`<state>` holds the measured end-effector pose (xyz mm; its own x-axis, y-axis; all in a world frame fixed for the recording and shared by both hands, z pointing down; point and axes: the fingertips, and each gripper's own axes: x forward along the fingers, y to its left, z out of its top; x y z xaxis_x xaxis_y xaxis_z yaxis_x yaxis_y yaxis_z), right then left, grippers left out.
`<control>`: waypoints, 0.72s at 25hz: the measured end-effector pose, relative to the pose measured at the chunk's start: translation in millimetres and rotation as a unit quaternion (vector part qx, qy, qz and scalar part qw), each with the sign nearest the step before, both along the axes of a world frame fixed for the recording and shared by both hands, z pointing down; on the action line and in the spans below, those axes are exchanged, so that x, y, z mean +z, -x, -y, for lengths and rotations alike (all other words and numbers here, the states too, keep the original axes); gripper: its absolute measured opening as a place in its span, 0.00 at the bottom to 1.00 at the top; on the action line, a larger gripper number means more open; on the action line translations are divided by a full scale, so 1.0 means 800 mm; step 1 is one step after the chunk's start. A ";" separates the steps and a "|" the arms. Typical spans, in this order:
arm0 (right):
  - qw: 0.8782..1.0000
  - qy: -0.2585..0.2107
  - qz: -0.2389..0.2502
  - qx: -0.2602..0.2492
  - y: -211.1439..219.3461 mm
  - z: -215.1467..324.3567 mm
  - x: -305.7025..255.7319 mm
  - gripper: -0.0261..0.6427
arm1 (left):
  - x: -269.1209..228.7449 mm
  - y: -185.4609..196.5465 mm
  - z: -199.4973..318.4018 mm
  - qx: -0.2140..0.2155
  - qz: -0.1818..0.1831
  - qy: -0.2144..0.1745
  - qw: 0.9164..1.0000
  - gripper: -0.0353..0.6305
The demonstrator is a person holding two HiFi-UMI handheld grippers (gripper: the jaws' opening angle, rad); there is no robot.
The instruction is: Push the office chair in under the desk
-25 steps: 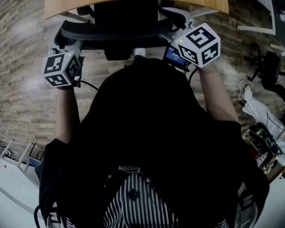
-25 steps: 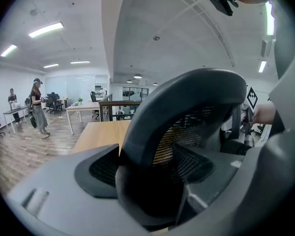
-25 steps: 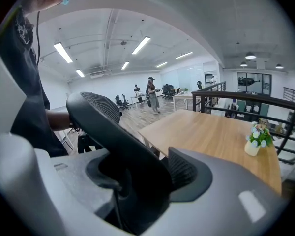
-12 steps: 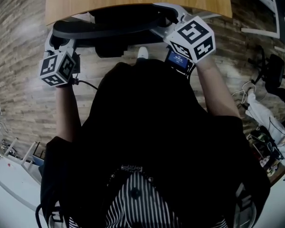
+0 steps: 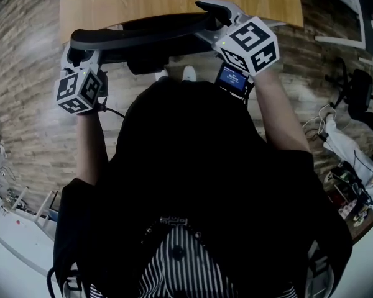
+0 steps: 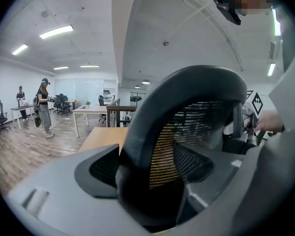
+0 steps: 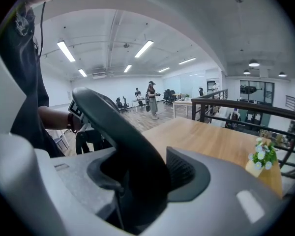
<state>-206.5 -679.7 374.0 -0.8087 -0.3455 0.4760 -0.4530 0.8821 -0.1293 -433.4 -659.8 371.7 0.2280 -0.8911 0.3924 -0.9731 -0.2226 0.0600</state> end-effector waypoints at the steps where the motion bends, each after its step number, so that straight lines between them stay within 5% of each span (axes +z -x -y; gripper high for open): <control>1: 1.000 -0.002 0.004 0.001 0.003 0.005 0.000 0.39 | 0.000 0.004 0.005 -0.003 0.000 -0.004 1.000 0.56; 18: 0.999 -0.006 0.011 0.030 0.042 0.057 -0.001 0.39 | 0.002 0.046 0.062 0.031 0.001 0.014 0.999 0.56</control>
